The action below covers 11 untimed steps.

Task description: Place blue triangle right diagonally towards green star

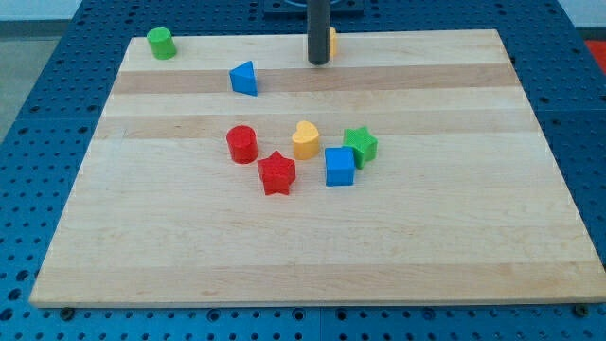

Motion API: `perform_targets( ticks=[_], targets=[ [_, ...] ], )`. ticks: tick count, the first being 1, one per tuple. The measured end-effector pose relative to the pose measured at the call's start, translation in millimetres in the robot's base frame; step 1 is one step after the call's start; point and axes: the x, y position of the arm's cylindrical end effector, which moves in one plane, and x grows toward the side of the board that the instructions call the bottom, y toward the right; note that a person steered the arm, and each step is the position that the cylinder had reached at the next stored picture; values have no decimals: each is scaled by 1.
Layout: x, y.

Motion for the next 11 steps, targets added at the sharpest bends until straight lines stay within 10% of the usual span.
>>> perform_targets(
  ticks=[6, 11],
  targets=[
    [86, -73],
    [62, -164]
  ],
)
